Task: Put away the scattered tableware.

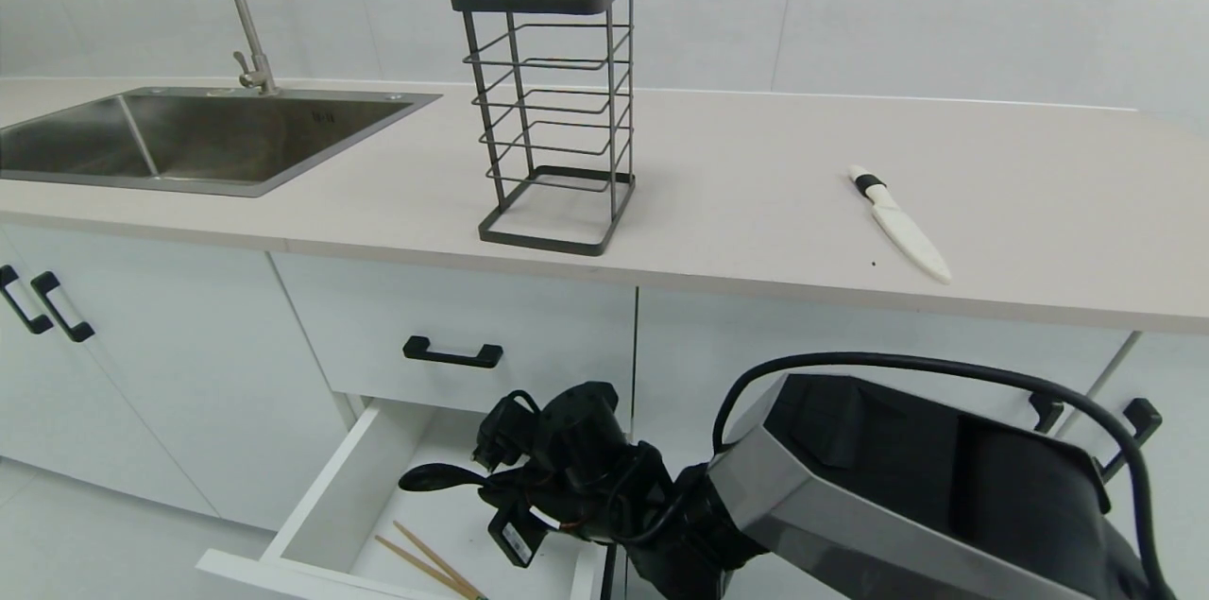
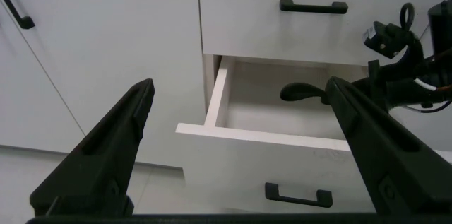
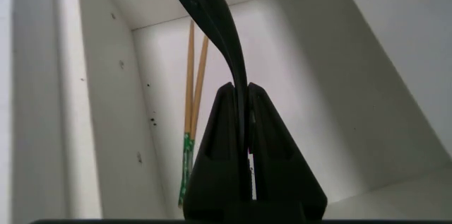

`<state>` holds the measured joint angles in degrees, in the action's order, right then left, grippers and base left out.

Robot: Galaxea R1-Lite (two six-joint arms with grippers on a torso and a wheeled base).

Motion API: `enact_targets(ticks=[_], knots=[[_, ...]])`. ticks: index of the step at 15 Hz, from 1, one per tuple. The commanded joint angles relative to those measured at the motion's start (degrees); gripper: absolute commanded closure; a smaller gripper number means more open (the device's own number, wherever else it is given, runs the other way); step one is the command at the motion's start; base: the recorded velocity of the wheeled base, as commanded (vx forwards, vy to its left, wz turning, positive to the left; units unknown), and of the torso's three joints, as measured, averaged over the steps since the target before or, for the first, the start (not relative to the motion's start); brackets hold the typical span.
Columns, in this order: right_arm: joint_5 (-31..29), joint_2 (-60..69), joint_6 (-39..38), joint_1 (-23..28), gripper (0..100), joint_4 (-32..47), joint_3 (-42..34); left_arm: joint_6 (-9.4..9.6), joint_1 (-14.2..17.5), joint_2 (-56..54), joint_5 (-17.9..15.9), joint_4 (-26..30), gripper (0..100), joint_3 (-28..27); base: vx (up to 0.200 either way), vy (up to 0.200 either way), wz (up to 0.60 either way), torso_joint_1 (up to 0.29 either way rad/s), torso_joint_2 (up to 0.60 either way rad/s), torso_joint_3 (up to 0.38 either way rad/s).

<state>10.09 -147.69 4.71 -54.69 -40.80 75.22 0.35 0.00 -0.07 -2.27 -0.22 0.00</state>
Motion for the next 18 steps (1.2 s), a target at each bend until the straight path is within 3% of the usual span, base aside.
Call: enact_targets(ticks=[1,7,18], knots=[[0.01,-2.60,-0.05,0.11,100,0.46,1.86,0.00,0.00,0.07,-0.02,-0.04,0,0.00,0.000,0.000,0.00,0.000,0.00,0.000],[-0.07,-4.89,-0.31,0.11,100,1.43,4.59,0.00,0.00,0.07,-0.02,-0.04,0,0.00,0.000,0.000,0.00,0.000,0.00,0.000],[-2.18,-4.98,0.04,-1.30,100,17.51,12.32,0.00,0.00,0.07,-0.02,-0.04,0,0.00,0.000,0.000,0.00,0.000,0.00,0.000]])
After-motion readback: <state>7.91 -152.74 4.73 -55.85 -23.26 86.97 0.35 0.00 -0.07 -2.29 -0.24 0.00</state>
